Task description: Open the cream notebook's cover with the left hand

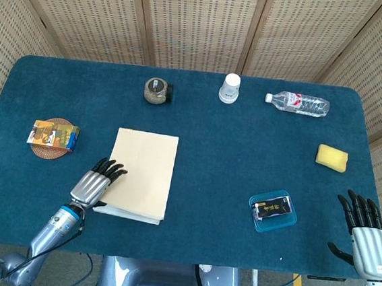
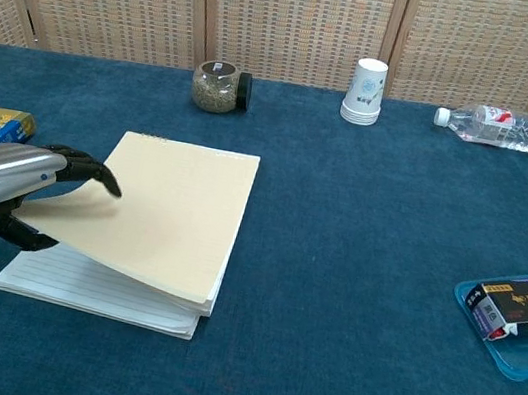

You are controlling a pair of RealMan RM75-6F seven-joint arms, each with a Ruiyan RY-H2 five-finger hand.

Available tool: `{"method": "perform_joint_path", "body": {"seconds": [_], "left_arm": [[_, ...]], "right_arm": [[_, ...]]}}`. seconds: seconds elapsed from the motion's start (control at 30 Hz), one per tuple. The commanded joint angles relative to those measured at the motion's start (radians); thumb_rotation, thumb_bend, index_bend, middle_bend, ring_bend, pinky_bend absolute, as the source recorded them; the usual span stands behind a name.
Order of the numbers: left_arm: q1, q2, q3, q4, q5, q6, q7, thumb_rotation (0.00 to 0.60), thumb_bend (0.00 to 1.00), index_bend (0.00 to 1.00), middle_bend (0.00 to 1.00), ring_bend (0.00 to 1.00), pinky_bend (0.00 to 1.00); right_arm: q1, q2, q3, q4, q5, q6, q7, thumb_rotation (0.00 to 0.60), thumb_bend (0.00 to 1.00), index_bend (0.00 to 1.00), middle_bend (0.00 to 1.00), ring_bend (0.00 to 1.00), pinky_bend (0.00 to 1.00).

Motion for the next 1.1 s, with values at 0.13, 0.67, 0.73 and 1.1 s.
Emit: {"method": "perform_joint_path", "body": {"seconds": [0.13,0.67,0.73,1.1], "left_arm": [[-0.006,-0.012,0.056,0.105,0.118,0.075,-0.140,0.600,0.64,0.72,0.60,0.40,0.34],[0.013,0.065,0.193,0.144,0.374,0.310,-0.190,0.600,0.67,0.79,0.64,0.43,0.35],[0.016,0.076,0.207,0.136,0.394,0.325,-0.193,0.600,0.67,0.79,0.64,0.43,0.35],[0.032,0.167,0.282,0.010,0.450,0.368,-0.261,0.600,0.70,0.79,0.64,0.43,0.36]], "right_arm": [[0.002,-0.002,-0.003,-0.002,-0.001,-0.006,-0.002,0.600,0.00,0.04,0.00,0.00,0.00],[0.005,-0.009,-0.007,0.000,-0.004,-0.012,-0.013,0.600,0.00,0.04,0.00,0.00,0.00],[0.005,-0.010,-0.007,0.000,-0.004,-0.012,-0.016,0.600,0.00,0.04,0.00,0.00,0.00],[0.006,-0.017,-0.008,0.002,-0.003,-0.014,-0.030,0.600,0.00,0.04,0.00,0.00,0.00]]}}
